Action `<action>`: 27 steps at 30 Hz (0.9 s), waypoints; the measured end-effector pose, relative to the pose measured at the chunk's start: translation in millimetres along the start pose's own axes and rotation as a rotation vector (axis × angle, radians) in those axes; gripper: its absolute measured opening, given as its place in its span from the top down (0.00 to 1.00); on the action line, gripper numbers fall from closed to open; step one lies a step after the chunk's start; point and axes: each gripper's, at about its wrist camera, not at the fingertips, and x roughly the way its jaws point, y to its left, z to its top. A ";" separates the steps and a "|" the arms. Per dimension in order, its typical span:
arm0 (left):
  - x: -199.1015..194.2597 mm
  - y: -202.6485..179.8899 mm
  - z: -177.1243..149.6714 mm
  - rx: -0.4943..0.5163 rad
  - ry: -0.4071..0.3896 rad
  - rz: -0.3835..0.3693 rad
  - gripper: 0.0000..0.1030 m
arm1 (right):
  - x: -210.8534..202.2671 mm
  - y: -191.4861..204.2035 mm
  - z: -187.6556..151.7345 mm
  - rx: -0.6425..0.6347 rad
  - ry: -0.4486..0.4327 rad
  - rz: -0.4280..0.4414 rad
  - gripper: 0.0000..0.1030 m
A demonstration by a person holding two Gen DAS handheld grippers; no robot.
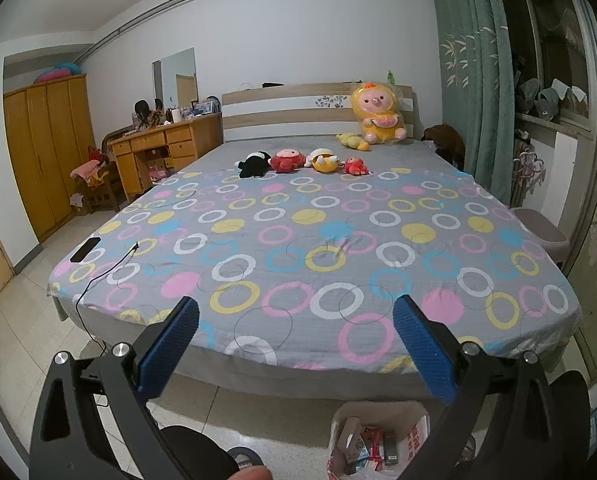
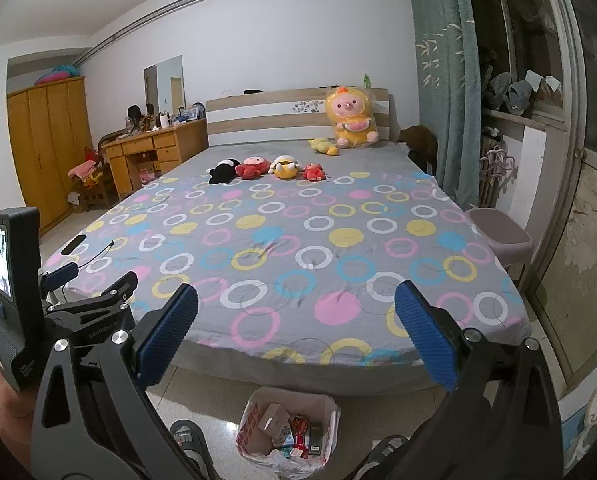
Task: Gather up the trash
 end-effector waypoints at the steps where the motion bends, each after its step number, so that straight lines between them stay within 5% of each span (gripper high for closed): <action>1: -0.2 -0.3 0.1 0.001 0.002 -0.001 0.08 | -0.7 -0.1 0.2 0.000 0.001 0.000 0.06; 27: 0.2 -11.7 -5.8 -0.010 0.015 -0.035 0.08 | 3.0 -0.2 -0.9 0.006 0.009 0.002 0.06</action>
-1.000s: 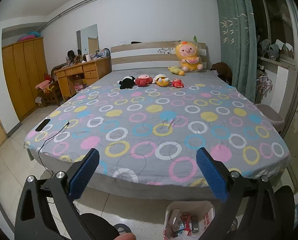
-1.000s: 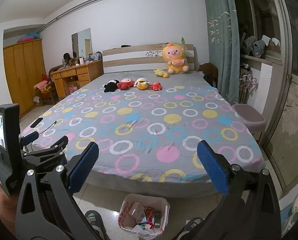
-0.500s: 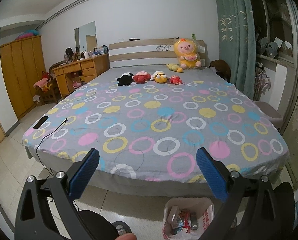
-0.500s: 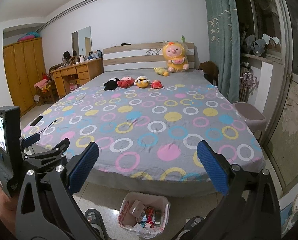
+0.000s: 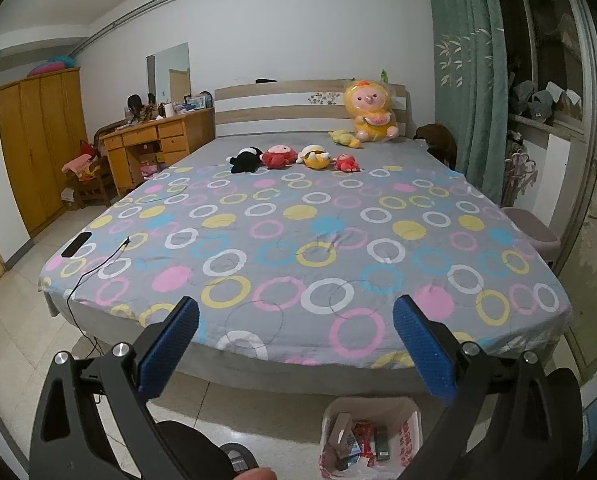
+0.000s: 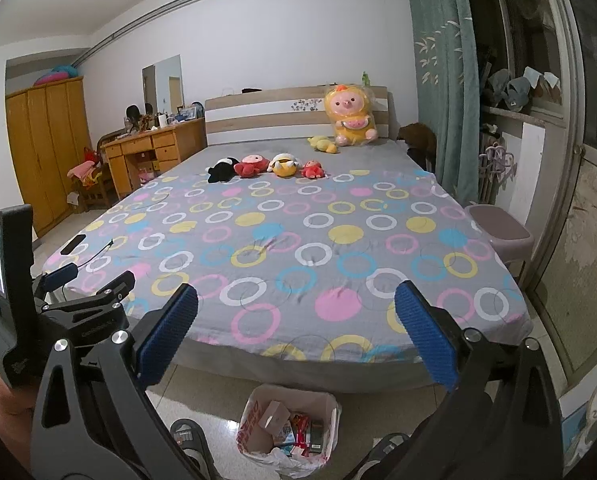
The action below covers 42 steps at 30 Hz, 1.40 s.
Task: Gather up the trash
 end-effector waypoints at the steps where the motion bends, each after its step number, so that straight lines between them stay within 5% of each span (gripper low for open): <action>1: 0.1 -1.6 -0.5 -0.002 0.000 -0.003 0.08 | -0.5 -0.4 0.1 0.000 0.001 0.001 0.06; 42: 12.8 -13.3 0.9 0.010 0.072 -0.041 0.08 | 1.3 -21.8 -15.5 0.063 0.012 -0.026 0.06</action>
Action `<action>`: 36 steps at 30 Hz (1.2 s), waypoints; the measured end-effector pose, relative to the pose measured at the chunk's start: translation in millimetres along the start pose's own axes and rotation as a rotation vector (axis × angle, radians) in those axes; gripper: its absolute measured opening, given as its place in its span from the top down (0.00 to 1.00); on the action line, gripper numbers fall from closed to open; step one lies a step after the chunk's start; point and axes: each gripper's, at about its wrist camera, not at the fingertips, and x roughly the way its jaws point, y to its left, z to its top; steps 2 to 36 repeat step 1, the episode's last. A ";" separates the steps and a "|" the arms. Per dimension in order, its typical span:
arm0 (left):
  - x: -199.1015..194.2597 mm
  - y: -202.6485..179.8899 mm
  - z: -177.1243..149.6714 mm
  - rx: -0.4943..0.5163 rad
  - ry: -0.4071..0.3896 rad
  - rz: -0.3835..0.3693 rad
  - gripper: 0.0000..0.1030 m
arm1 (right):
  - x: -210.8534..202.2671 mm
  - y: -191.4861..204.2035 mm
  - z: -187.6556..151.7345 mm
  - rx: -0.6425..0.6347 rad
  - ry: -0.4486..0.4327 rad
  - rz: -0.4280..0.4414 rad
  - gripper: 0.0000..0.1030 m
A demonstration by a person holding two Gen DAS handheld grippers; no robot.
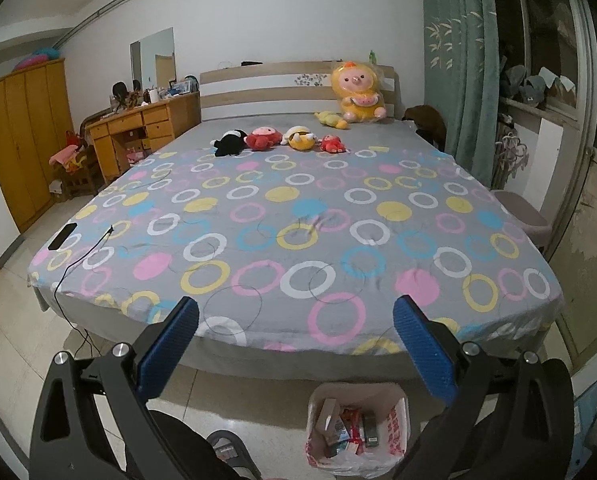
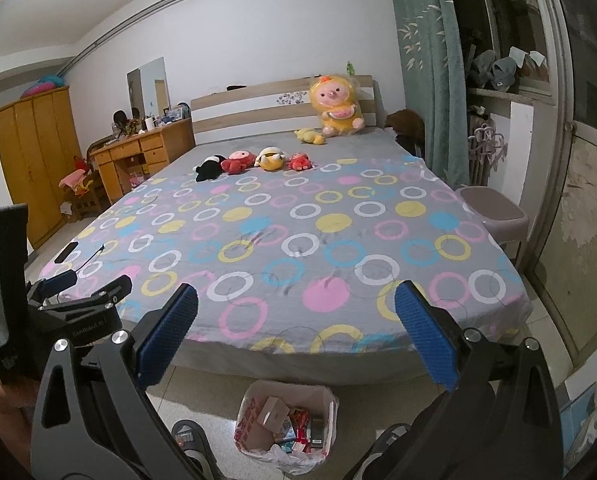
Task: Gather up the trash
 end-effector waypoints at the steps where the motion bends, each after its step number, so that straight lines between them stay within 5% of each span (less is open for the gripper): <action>1: 0.4 -0.1 -0.1 0.002 0.003 0.000 0.08 | -0.3 -0.1 0.0 0.001 0.000 0.000 0.06; 36: 0.4 -0.1 -0.1 0.002 0.003 0.000 0.08 | -0.3 -0.1 0.0 0.001 0.000 0.000 0.06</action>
